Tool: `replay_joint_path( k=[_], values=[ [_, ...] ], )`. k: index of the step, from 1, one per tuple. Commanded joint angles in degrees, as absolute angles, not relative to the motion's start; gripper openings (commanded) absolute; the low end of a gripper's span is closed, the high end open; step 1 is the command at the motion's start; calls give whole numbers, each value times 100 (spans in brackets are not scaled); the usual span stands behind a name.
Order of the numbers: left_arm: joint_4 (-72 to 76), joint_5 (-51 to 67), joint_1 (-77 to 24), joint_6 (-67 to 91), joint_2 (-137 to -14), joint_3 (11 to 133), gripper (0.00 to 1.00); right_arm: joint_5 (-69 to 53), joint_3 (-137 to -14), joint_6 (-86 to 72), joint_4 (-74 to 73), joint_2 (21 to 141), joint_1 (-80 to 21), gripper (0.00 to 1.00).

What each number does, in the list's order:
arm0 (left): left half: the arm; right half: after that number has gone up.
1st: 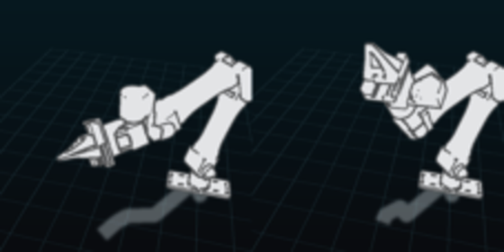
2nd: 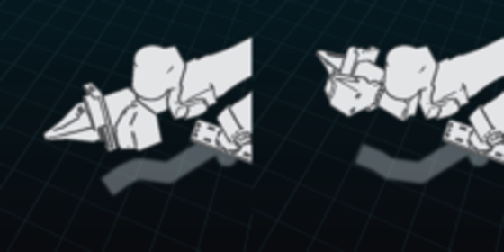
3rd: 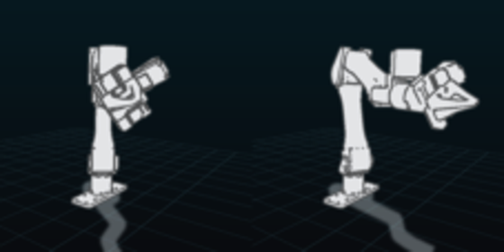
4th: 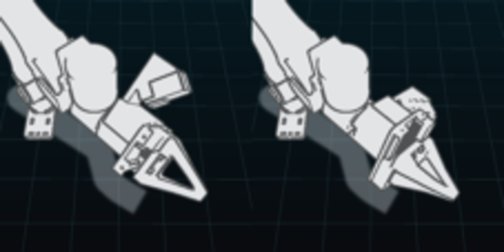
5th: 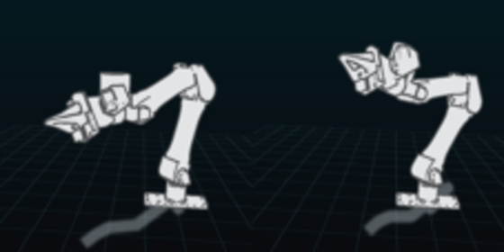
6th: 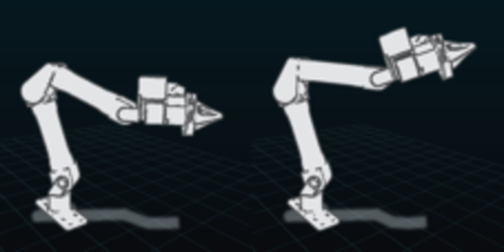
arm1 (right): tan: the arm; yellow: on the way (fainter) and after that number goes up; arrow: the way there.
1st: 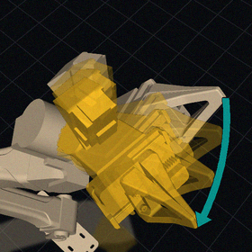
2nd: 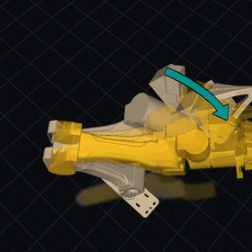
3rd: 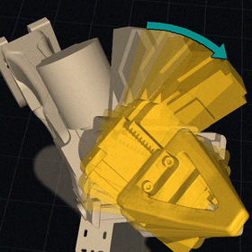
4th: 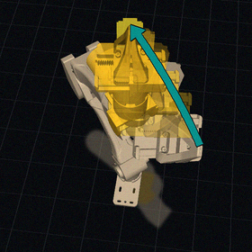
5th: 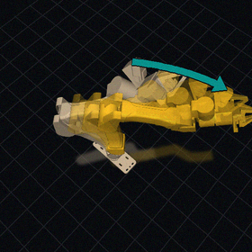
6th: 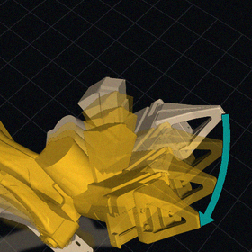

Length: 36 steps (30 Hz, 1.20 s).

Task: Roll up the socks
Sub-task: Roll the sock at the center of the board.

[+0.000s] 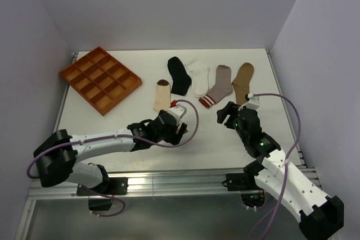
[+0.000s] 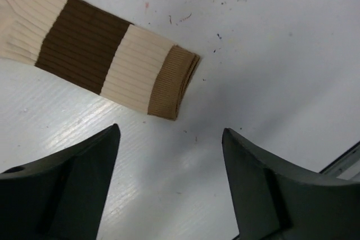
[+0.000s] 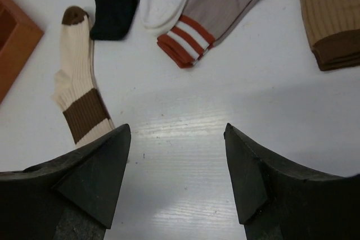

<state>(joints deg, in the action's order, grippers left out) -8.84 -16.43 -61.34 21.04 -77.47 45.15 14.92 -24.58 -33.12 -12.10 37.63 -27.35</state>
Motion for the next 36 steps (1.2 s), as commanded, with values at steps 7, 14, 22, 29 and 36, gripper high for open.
replay_joint_path(
  k=[7,14,22,29,36],
  values=[
    [-307,-1591,-6205,1486,-8569,4790,61,1327,-2426,-3445,-1116,3410,-2496,74],
    [-343,-1450,-6205,1380,-9096,4843,54,1169,-2399,-3463,-976,3533,-2461,74],
    [-299,-1591,-6223,1222,-9351,4939,51,906,-2364,-3498,-826,3700,-2443,74],
    [-378,-1889,-6372,1064,-9597,5124,50,844,-2312,-3498,-765,3656,-2435,74],
    [-492,-2250,-6486,949,-9572,5265,51,747,-2294,-3489,-730,3691,-2426,74]
  ],
)
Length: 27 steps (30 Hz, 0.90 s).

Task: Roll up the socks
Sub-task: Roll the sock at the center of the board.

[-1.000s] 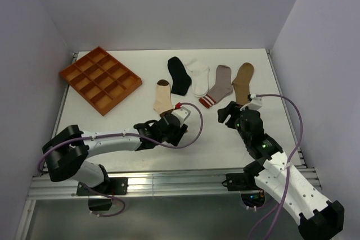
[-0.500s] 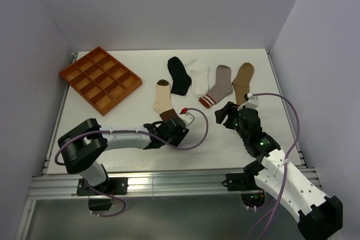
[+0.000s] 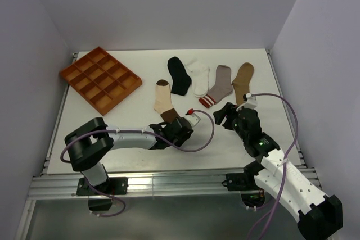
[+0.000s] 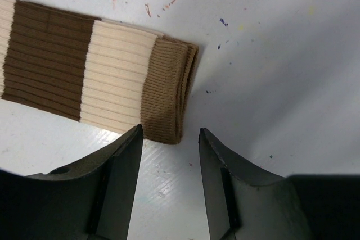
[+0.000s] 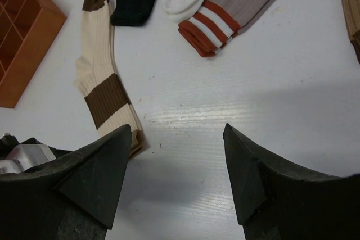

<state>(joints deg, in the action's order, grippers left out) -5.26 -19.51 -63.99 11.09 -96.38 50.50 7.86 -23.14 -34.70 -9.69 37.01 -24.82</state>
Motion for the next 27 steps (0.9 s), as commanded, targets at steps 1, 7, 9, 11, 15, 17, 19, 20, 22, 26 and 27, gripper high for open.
replay_joint_path(
  k=[1,7,9,11,15,17,19,20,22,26,27],
  values=[
    [-483,-2259,-6495,932,-9519,5256,51,738,-2285,-3489,-721,3700,-2426,74],
    [-562,-2189,-6495,861,-9667,5343,50,668,-2276,-3507,-677,3718,-2426,74],
    [-650,-2145,-6495,887,-9764,5414,49,668,-2276,-3507,-686,3709,-2426,73],
    [-624,-2118,-6504,870,-9852,5414,48,677,-2276,-3524,-703,3700,-2426,73],
    [-685,-2039,-6495,888,-10036,5510,45,650,-2224,-3577,-668,3647,-2417,73],
    [-791,-2074,-6495,897,-10116,5554,45,633,-2215,-3586,-659,3647,-2417,73],
    [-835,-2109,-6495,923,-10195,5581,45,624,-2215,-3586,-659,3647,-2417,73],
    [-826,-2118,-6504,932,-10204,5572,45,615,-2215,-3586,-659,3639,-2417,73],
    [-835,-2083,-6495,932,-10222,5572,41,624,-2215,-3577,-677,3630,-2417,73],
    [-958,-1987,-6495,1002,-10327,5616,31,633,-2224,-3568,-677,3595,-2408,73],
    [-975,-1960,-6495,1037,-10353,5625,27,633,-2224,-3568,-677,3577,-2408,73]
  ],
)
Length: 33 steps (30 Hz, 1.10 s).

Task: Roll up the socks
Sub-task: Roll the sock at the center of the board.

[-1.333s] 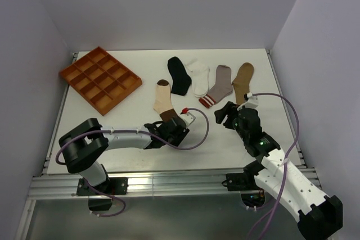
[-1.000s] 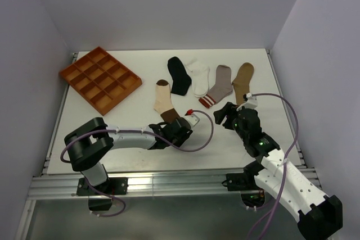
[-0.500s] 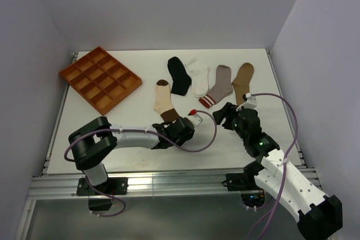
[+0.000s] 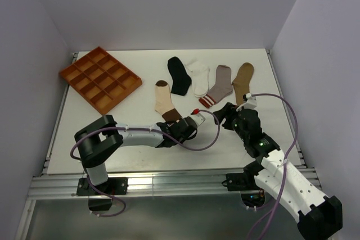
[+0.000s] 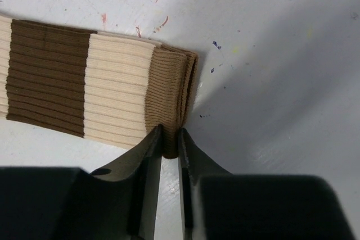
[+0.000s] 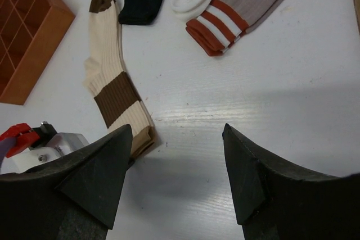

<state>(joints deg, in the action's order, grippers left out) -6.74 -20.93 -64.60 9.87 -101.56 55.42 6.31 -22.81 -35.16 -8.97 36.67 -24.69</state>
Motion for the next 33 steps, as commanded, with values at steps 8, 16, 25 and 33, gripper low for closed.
replay_joint_path(
  k=[8,16,25,33],
  values=[
    [-985,-1566,-6460,1292,-10248,5721,0,598,-2180,-3481,-677,3480,-2408,72],
    [-396,130,-5731,2188,-9510,5441,0,27,-2083,-3270,-344,3586,-2408,68],
    [307,1861,-4782,3181,-9404,4992,0,-808,-2021,-3454,403,4411,-2443,64],
    [509,2399,-4342,3638,-9790,4878,0,-835,-2285,-3472,712,5466,-2794,56]
  ],
)
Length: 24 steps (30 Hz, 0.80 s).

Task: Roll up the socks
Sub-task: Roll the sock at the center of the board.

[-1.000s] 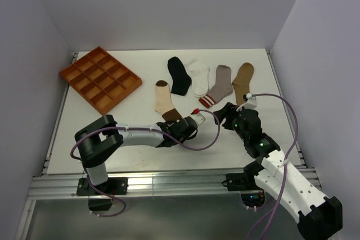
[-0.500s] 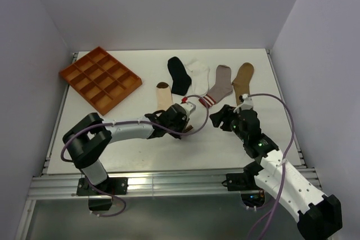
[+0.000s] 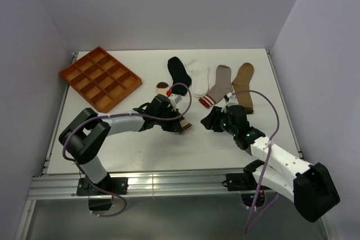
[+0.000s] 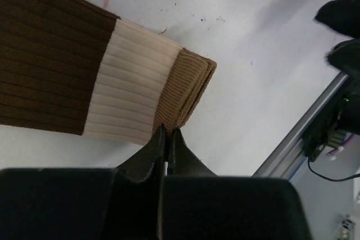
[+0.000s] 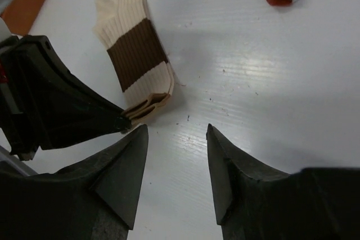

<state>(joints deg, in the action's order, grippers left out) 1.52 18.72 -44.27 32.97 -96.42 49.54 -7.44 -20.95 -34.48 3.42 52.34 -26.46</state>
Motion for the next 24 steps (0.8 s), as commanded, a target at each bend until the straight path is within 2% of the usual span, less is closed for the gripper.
replay_joint_path(
  k=[1,14,24],
  values=[
    [536,2452,-4316,3673,-9826,4869,1,-783,-2355,-3472,712,5684,-2925,52],
    [615,2795,-3982,4087,-10292,4852,0,-633,-2891,-3560,923,7407,-3849,36],
    [607,2892,-3920,4122,-10380,4851,0,-589,-3331,-3507,1160,8156,-3938,31]
  ],
)
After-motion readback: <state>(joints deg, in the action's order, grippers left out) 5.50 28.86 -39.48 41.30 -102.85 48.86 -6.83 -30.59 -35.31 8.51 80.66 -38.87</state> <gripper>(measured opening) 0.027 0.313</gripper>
